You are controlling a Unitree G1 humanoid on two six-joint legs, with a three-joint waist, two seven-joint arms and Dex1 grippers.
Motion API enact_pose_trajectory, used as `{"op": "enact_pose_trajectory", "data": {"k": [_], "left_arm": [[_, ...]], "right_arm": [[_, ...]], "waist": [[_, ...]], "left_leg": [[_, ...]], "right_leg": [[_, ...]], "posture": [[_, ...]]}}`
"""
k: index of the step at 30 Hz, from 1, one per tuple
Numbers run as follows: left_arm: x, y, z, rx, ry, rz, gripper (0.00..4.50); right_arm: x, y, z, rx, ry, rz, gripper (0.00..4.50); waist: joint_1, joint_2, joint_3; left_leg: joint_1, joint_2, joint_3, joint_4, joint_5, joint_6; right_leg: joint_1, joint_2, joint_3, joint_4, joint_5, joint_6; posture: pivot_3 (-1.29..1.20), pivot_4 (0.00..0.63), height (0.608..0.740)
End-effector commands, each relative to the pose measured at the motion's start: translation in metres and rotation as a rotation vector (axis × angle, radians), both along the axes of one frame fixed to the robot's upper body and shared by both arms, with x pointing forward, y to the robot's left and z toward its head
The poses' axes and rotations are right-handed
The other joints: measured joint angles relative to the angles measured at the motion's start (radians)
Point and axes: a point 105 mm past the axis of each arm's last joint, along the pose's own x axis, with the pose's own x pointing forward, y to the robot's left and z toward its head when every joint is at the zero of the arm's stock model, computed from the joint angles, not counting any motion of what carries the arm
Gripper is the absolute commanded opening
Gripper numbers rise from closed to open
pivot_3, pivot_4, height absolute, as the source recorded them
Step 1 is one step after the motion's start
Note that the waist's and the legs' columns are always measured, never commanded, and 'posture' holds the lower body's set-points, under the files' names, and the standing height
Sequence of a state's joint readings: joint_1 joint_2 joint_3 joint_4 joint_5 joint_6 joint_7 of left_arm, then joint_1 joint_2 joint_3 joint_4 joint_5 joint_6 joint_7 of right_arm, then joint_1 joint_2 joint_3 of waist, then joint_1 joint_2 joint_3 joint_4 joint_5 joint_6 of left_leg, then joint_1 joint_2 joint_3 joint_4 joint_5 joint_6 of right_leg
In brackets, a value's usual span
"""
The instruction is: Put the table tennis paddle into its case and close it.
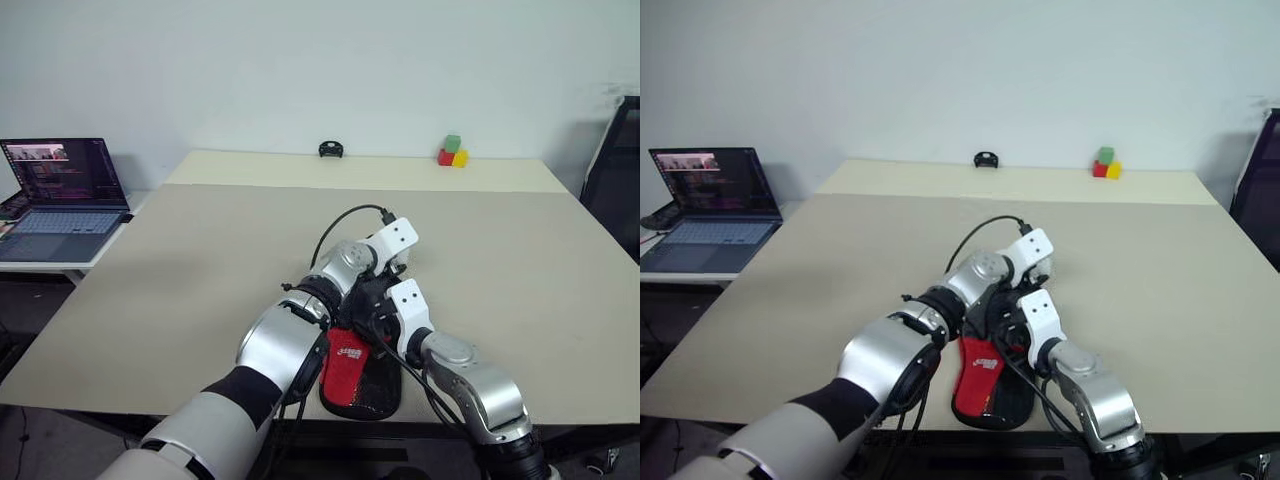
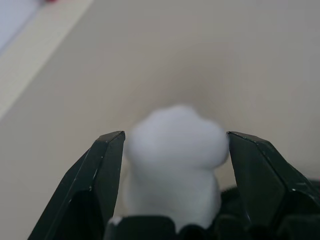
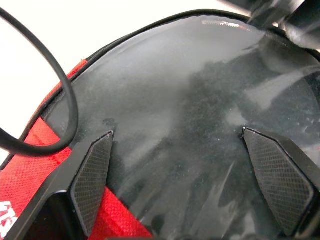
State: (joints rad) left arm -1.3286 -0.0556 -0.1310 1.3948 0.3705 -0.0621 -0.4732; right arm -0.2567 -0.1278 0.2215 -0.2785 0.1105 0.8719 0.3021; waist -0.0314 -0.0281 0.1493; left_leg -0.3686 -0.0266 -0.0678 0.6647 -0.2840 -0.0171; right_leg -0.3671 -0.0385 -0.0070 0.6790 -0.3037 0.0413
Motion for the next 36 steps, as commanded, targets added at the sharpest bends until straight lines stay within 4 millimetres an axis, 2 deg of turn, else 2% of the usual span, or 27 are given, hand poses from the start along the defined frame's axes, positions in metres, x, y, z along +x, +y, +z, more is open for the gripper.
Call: {"op": "enact_pose_trajectory", "data": {"k": [1,8,13,16,17,19,23,26,30,36], "left_arm": [[0.007,0.009,0.034,-0.053,-0.078,-0.050,3.50],[0.010,0.073,0.041,-0.108,-0.065,-0.106,3.50],[0.001,0.114,0.049,-0.275,0.016,-0.120,3.50],[-0.020,0.140,0.057,-0.441,0.105,-0.186,3.50],[-0.030,0.153,0.058,-0.477,0.125,-0.193,3.50],[-0.050,0.167,0.055,-0.501,0.151,-0.209,3.50],[-0.092,0.162,0.047,-0.501,0.231,-0.287,3.50],[-0.111,0.156,0.040,-0.477,0.272,-0.319,3.50],[-0.113,0.139,0.032,-0.413,0.266,-0.325,3.50],[-0.103,0.112,0.007,-0.288,0.261,-0.341,3.50]], "right_arm": [[-0.010,-0.017,-0.058,-0.072,0.239,-0.038,4.50],[-0.002,-0.024,-0.059,-0.082,0.236,-0.031,4.50],[0.000,-0.034,-0.058,-0.090,0.232,-0.024,4.50],[-0.001,-0.038,-0.054,-0.089,0.223,-0.006,4.50],[-0.002,-0.039,-0.050,-0.085,0.214,0.001,4.50],[-0.002,-0.041,-0.043,-0.074,0.199,0.016,4.50],[-0.006,-0.040,-0.029,-0.028,0.179,0.068,4.50],[-0.014,-0.036,-0.009,0.038,0.151,0.141,4.50],[-0.021,-0.037,0.024,0.133,0.119,0.215,4.50],[-0.017,-0.058,0.064,0.156,0.054,0.231,4.50]], "waist": [[-0.002,0.000,0.000],[-0.003,0.001,0.000],[0.001,0.000,0.001],[0.002,0.000,0.001],[0.001,0.001,0.001],[-0.001,0.001,0.001],[0.013,0.001,0.002],[0.027,0.002,0.003],[0.029,0.006,0.005],[0.029,0.012,0.014]], "left_leg": [[0.001,0.001,0.001,-0.001,0.000,0.000],[0.005,0.003,0.001,-0.002,0.000,-0.001],[0.004,0.003,0.001,-0.002,0.000,-0.001],[0.004,0.003,0.000,-0.002,0.000,-0.001],[0.004,0.003,0.001,-0.002,0.000,-0.001],[0.004,0.003,0.000,-0.003,0.000,-0.001],[0.002,0.003,-0.003,-0.004,-0.001,-0.003],[0.000,0.003,-0.005,-0.004,-0.001,-0.003],[-0.006,0.003,-0.005,-0.003,-0.001,-0.003],[-0.014,0.002,-0.004,-0.003,-0.001,-0.003]], "right_leg": [[0.001,0.000,0.000,0.000,0.000,0.000],[0.002,0.001,0.000,0.000,0.000,0.000],[0.003,0.000,0.000,0.000,0.003,-0.005],[0.003,0.000,0.000,-0.001,0.002,-0.006],[0.003,0.000,0.000,-0.001,0.002,-0.007],[0.003,-0.001,0.003,-0.001,0.001,-0.010],[0.002,-0.002,0.002,-0.002,-0.002,-0.015],[-0.001,-0.003,0.000,-0.004,-0.002,-0.015],[-0.003,-0.002,-0.001,-0.004,-0.002,-0.015],[-0.010,-0.002,-0.001,-0.003,-0.002,-0.015]], "posture": [[0.00,0.150,0.740],[0.00,0.150,0.740],[0.00,0.150,0.740],[0.00,0.150,0.740],[0.00,0.150,0.740],[0.00,0.150,0.740],[0.00,0.150,0.740],[0.00,0.150,0.740],[0.00,0.150,0.740],[0.00,0.150,0.740]]}}
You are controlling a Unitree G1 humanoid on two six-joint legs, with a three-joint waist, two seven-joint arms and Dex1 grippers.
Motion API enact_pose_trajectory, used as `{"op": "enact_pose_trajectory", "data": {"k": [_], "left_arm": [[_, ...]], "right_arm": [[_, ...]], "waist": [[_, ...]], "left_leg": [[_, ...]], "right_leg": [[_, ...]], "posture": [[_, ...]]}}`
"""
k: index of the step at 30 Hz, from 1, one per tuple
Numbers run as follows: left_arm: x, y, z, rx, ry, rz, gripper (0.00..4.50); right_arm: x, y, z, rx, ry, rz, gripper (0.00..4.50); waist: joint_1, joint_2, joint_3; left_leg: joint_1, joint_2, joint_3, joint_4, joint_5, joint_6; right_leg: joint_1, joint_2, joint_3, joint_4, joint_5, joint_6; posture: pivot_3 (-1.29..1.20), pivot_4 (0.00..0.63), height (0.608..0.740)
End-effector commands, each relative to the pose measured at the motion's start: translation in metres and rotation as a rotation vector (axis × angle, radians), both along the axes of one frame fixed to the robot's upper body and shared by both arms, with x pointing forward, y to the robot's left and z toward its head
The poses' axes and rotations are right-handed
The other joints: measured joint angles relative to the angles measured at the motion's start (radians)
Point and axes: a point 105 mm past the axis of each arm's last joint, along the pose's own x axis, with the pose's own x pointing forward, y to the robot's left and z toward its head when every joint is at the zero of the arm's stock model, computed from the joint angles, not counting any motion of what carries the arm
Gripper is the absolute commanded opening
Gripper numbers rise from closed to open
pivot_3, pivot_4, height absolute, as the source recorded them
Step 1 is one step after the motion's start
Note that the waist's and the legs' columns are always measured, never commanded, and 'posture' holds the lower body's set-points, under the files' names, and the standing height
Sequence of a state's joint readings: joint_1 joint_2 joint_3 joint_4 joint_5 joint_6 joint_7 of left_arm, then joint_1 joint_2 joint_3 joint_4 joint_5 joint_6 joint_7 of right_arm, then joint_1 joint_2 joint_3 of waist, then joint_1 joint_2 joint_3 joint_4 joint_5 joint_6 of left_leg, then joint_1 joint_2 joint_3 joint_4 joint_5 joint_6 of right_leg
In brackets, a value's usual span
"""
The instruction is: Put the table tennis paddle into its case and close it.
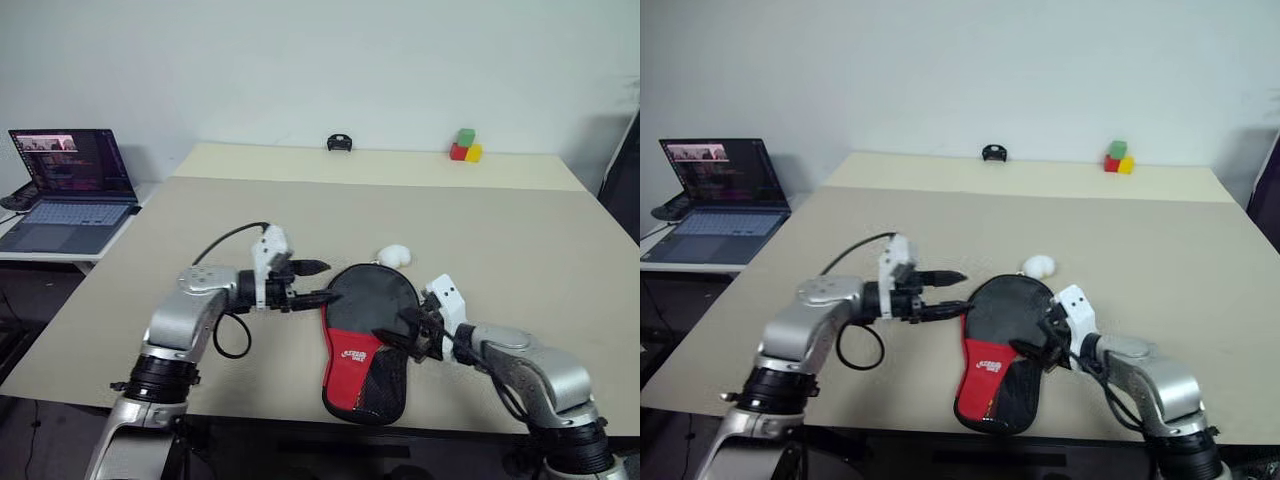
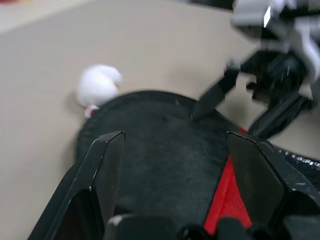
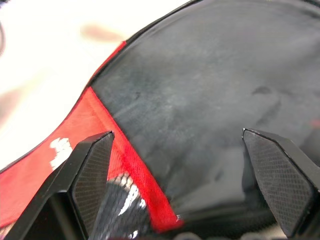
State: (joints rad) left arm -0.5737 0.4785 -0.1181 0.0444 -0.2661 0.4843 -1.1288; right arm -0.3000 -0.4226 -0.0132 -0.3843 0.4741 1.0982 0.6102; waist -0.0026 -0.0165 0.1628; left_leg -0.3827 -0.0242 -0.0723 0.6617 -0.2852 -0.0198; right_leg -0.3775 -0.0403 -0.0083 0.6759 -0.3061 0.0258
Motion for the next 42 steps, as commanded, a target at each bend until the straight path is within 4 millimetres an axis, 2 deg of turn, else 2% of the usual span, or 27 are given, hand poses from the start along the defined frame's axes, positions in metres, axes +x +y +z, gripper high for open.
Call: {"op": "enact_pose_trajectory", "data": {"k": [1,6,11,17,21,25,30,36,42], "left_arm": [[0.009,-0.014,-0.005,0.063,-0.067,-0.015,3.50],[0.023,-0.027,-0.022,0.086,-0.080,-0.003,3.50],[0.026,-0.040,-0.041,0.094,-0.058,-0.018,3.50],[0.022,-0.040,-0.048,0.092,-0.046,-0.028,3.50],[0.019,-0.038,-0.051,0.091,-0.039,-0.025,3.50],[0.017,-0.035,-0.051,0.087,-0.035,-0.010,3.50],[0.014,-0.034,-0.052,0.086,-0.030,-0.004,3.50],[0.012,-0.032,-0.053,0.092,-0.030,0.004,3.50],[0.014,-0.029,-0.054,0.104,-0.030,0.010,3.50]], "right_arm": [[0.005,-0.011,0.034,0.021,-0.097,0.005,4.50],[0.020,-0.029,0.050,0.022,-0.147,-0.065,4.50],[0.047,-0.042,0.061,-0.006,-0.207,-0.157,4.50],[0.091,-0.035,0.074,0.035,-0.245,-0.235,4.50],[0.113,-0.022,0.079,0.076,-0.252,-0.246,4.50],[0.135,-0.008,0.072,0.103,-0.230,-0.272,4.50],[0.153,0.007,0.050,0.090,-0.197,-0.298,4.50],[0.161,0.018,0.031,0.051,-0.177,-0.301,4.50],[0.161,0.027,0.024,0.053,-0.163,-0.291,4.50]], "waist": [[0.000,0.001,0.001],[-0.003,0.001,0.002],[-0.004,0.001,0.003],[-0.010,0.001,0.003],[-0.015,0.001,0.003],[-0.025,0.001,0.003],[-0.027,0.001,0.003],[-0.029,0.002,0.004],[-0.030,0.002,0.003]], "left_leg": [[-0.001,0.000,0.000,0.000,0.000,0.000],[-0.002,0.000,0.001,0.000,0.000,0.000],[-0.003,0.000,0.001,0.000,0.000,0.000],[-0.003,0.001,0.002,0.000,0.000,0.000],[-0.003,0.001,0.002,0.000,0.000,0.000],[-0.003,0.001,0.003,0.001,0.001,0.000],[-0.003,0.001,0.003,0.001,0.001,-0.001],[-0.003,0.001,0.005,0.001,0.002,-0.004],[-0.003,0.001,0.007,0.001,0.003,-0.004]], "right_leg": [[-0.001,0.000,0.000,0.000,0.000,0.000],[-0.002,0.001,0.000,-0.001,0.000,-0.001],[-0.003,0.001,0.000,-0.001,-0.001,-0.001],[-0.004,0.001,0.001,0.001,-0.001,-0.001],[-0.004,0.001,0.001,0.002,-0.001,-0.001],[-0.004,0.001,0.001,0.002,-0.001,-0.001],[-0.005,0.001,0.002,0.003,-0.001,-0.001],[-0.007,0.000,0.004,0.004,-0.001,-0.001],[-0.008,0.001,0.006,0.005,-0.001,-0.001]], "posture": [[0.00,0.150,0.740],[0.00,0.150,0.740],[0.00,0.150,0.740],[0.00,0.150,0.740],[0.00,0.150,0.740],[0.00,0.150,0.740],[0.00,0.150,0.740],[0.00,0.150,0.740],[0.00,0.150,0.740]]}}
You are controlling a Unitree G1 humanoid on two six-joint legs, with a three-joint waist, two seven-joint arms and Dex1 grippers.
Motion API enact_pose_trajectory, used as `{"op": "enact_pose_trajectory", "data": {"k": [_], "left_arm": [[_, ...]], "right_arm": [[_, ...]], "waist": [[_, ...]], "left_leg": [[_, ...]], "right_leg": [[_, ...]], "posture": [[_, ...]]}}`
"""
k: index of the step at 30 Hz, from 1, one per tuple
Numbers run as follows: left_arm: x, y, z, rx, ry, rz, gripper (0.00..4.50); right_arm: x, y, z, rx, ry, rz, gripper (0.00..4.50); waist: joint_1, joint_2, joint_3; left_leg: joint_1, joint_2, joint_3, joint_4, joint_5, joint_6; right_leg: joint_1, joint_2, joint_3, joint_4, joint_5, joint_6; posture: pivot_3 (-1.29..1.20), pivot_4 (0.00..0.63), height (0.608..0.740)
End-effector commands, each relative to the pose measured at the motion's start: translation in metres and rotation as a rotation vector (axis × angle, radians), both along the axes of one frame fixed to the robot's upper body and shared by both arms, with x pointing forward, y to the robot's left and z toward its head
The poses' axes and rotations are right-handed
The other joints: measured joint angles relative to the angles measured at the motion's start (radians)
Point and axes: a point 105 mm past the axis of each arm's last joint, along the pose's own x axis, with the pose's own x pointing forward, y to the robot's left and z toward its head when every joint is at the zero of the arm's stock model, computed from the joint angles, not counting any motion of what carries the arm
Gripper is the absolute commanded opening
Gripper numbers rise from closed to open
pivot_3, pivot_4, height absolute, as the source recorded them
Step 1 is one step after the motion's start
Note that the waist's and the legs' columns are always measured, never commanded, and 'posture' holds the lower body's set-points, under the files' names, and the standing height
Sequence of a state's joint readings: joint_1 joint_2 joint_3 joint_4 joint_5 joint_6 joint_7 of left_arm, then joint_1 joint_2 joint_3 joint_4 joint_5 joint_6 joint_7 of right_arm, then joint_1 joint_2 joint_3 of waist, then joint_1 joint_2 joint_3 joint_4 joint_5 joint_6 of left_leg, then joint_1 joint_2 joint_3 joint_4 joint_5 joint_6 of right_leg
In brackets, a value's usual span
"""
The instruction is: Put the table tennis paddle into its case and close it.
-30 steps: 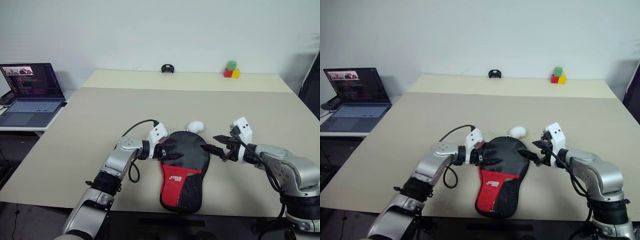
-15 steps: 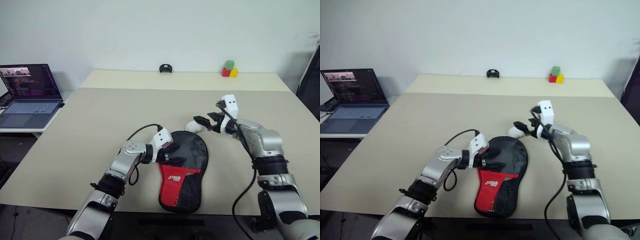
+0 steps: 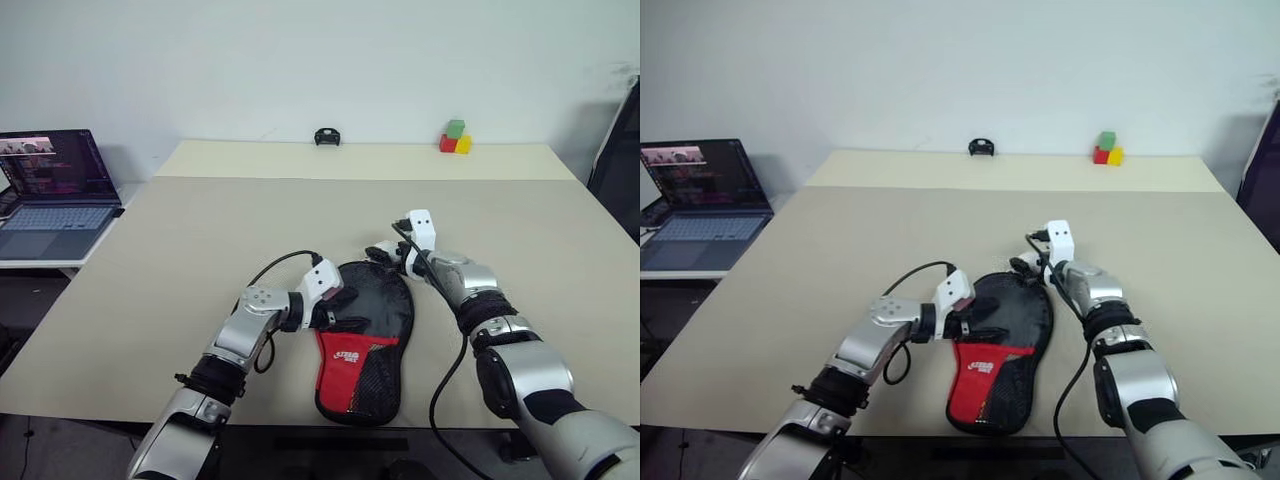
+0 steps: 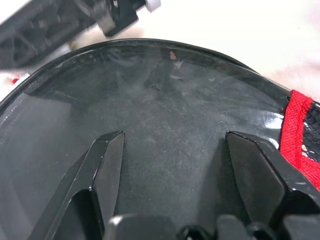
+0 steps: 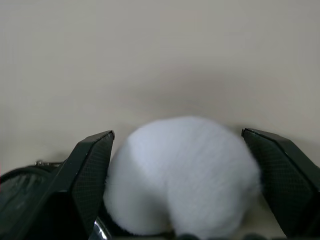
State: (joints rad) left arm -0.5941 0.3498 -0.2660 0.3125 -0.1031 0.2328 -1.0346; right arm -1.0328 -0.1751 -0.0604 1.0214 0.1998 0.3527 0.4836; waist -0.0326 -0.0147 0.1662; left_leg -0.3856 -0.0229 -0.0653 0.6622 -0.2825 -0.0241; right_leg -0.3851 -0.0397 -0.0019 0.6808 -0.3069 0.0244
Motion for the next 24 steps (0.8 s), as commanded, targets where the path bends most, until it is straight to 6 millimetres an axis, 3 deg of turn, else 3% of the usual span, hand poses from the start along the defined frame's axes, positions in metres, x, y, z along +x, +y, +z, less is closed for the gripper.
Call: {"op": "enact_pose_trajectory", "data": {"k": [1,4,11,13,18,24], "left_arm": [[0.001,0.004,0.000,0.007,-0.011,0.010,3.53],[0.004,0.006,-0.003,0.023,-0.012,0.014,3.55],[0.011,0.013,-0.026,0.076,0.028,0.043,3.55],[0.007,0.015,-0.037,0.101,0.049,0.029,3.55],[-0.002,0.026,-0.059,0.156,0.097,0.016,3.55],[-0.006,0.028,-0.070,0.168,0.136,0.008,3.55]], "right_arm": [[0.006,0.005,0.019,0.010,-0.066,0.002,4.31],[0.006,0.006,0.018,0.002,-0.071,0.000,3.61],[0.004,0.007,0.015,-0.018,-0.077,0.012,1.24],[0.004,0.006,0.016,-0.030,-0.088,0.015,0.88],[0.006,-0.006,0.023,-0.107,-0.149,0.009,0.65],[0.005,-0.036,0.028,-0.188,-0.181,-0.017,0.65]], "waist": [[0.000,0.000,0.000],[0.000,0.000,0.000],[0.000,0.001,-0.001],[0.000,0.001,-0.002],[0.000,0.002,-0.004],[0.000,0.002,-0.007]], "left_leg": [[0.000,0.000,0.000,0.000,0.000,0.000],[0.000,0.000,0.001,0.000,0.000,0.000],[0.002,0.000,0.002,0.000,0.000,0.000],[0.003,0.000,0.003,0.000,0.000,0.001],[0.004,0.000,0.005,0.000,-0.001,0.002],[0.006,0.000,0.006,0.000,-0.002,0.003]], "right_leg": [[0.000,0.000,0.000,0.000,0.000,0.000],[0.000,0.000,0.001,0.000,0.000,0.000],[0.000,0.000,0.002,0.002,0.000,0.000],[0.000,0.000,0.003,0.002,0.000,0.000],[0.000,0.000,0.006,0.003,0.000,0.000],[0.001,0.000,0.007,0.004,0.000,0.000]], "posture": [[0.00,0.150,0.740],[0.00,0.150,0.740],[0.00,0.150,0.740],[0.00,0.150,0.740],[0.00,0.150,0.740],[0.00,0.150,0.740]]}}
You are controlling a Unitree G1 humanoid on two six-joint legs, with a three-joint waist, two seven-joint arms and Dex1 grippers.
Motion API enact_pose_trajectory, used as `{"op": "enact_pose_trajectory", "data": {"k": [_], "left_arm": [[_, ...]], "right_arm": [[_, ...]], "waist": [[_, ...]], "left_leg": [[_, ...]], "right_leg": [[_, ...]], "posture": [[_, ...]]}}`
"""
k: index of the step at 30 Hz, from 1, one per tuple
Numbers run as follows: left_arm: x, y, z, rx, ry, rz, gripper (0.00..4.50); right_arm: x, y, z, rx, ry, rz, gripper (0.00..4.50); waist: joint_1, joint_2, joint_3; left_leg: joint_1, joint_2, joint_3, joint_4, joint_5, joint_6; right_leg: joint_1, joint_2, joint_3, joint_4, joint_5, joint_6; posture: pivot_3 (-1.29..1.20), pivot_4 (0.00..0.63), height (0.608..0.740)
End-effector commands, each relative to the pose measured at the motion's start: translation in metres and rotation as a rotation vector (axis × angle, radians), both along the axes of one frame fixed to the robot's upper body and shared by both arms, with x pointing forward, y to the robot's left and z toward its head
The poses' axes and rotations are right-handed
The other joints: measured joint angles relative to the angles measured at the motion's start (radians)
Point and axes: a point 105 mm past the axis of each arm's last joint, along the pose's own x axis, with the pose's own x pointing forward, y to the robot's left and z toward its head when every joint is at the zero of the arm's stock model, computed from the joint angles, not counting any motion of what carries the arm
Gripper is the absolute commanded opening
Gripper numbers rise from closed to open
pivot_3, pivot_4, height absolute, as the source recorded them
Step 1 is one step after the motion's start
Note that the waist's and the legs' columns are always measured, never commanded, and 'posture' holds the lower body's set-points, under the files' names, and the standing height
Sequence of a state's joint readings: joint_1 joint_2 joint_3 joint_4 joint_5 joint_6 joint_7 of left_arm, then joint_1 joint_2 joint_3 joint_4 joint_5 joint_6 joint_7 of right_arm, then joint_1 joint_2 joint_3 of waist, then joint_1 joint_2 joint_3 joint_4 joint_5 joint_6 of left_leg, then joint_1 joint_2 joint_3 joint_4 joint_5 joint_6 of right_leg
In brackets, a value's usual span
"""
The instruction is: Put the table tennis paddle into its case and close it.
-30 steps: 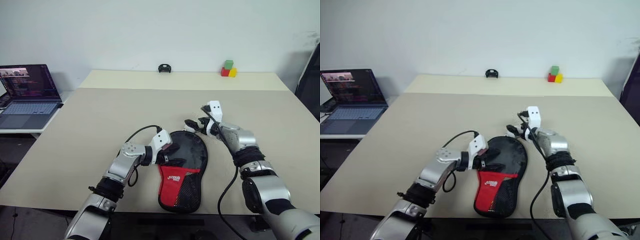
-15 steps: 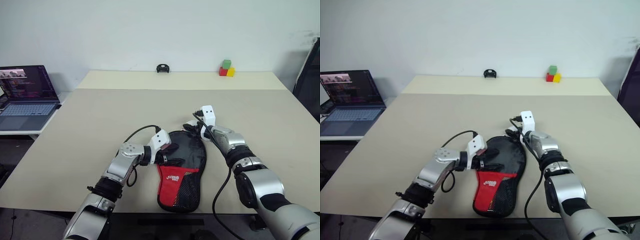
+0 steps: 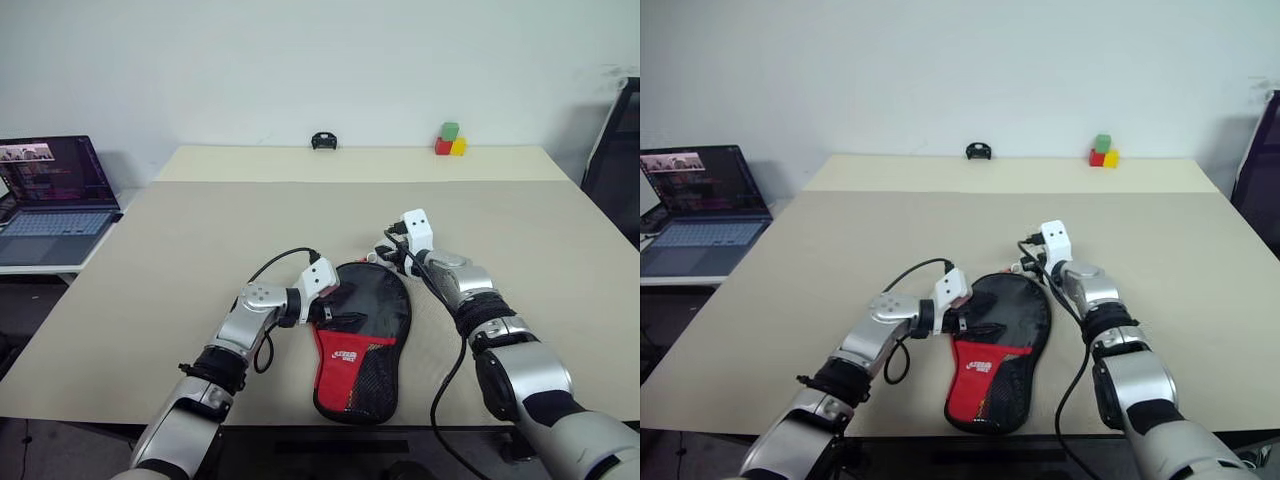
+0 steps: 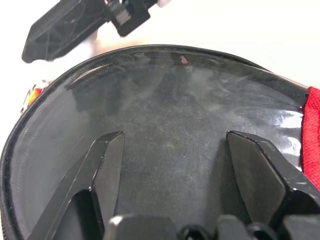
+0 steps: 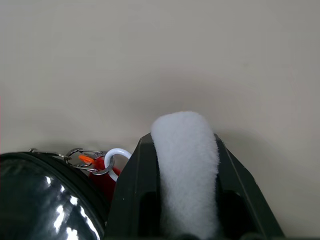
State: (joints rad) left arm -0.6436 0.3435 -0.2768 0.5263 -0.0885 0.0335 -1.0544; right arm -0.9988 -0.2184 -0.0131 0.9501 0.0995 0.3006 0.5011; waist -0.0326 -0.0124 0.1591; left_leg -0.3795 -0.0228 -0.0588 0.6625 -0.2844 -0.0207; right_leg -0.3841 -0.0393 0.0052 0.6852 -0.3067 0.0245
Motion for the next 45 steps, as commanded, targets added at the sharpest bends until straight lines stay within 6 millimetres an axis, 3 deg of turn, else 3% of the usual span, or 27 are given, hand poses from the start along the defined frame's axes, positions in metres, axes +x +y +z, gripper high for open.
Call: {"op": "enact_pose_trajectory", "data": {"k": [1,8,15,19,32,40,45], "left_arm": [[-0.017,0.021,-0.058,0.154,0.174,0.030,3.55],[-0.018,0.018,-0.063,0.150,0.195,0.024,3.55],[-0.015,0.011,-0.063,0.144,0.190,0.019,3.55],[-0.014,0.007,-0.062,0.142,0.189,0.013,3.55],[-0.010,-0.003,-0.058,0.139,0.171,-0.004,3.55],[-0.008,-0.007,-0.055,0.138,0.162,-0.008,3.55],[-0.005,-0.013,-0.050,0.127,0.154,-0.014,3.55]], "right_arm": [[0.003,-0.025,0.021,-0.047,-0.083,-0.030,0.65],[-0.020,-0.059,0.020,-0.153,-0.070,-0.002,0.65],[-0.082,-0.072,0.011,-0.230,0.034,0.118,0.65],[-0.121,-0.069,0.009,-0.239,0.122,0.223,0.65],[-0.214,-0.046,-0.006,-0.246,0.346,0.593,0.65],[-0.267,-0.023,-0.019,-0.186,0.459,0.804,0.65],[-0.289,-0.010,-0.030,-0.147,0.507,0.864,0.65]], "waist": [[0.000,0.000,0.000],[0.001,0.002,-0.005],[0.004,0.003,-0.006],[0.006,0.003,-0.006],[0.020,0.000,-0.005],[0.032,0.000,-0.005],[0.034,-0.002,-0.004]], "left_leg": [[0.000,0.000,0.000,0.000,0.000,0.000],[0.001,0.000,0.000,0.000,0.000,0.001],[0.009,0.000,0.000,-0.001,-0.001,0.002],[0.013,0.000,0.000,-0.001,-0.002,0.003],[0.015,-0.001,-0.007,-0.001,-0.002,0.003],[0.015,-0.001,-0.016,-0.002,-0.002,0.002],[0.014,-0.001,-0.016,-0.002,-0.003,0.002]], "right_leg": [[0.000,0.000,0.000,0.000,0.000,0.000],[0.003,0.000,0.000,-0.001,0.000,0.000],[0.012,0.000,-0.001,-0.004,0.000,0.001],[0.016,0.000,-0.001,-0.005,-0.001,0.002],[0.024,0.000,-0.007,-0.009,-0.004,0.007],[0.031,0.000,-0.018,-0.020,-0.004,0.008],[0.033,-0.001,-0.018,-0.023,-0.004,0.009]], "posture": [[0.00,0.150,0.740],[0.00,0.150,0.740],[0.00,0.150,0.740],[0.00,0.150,0.740],[0.00,0.150,0.740],[0.00,0.150,0.740],[0.00,0.150,0.740]]}}
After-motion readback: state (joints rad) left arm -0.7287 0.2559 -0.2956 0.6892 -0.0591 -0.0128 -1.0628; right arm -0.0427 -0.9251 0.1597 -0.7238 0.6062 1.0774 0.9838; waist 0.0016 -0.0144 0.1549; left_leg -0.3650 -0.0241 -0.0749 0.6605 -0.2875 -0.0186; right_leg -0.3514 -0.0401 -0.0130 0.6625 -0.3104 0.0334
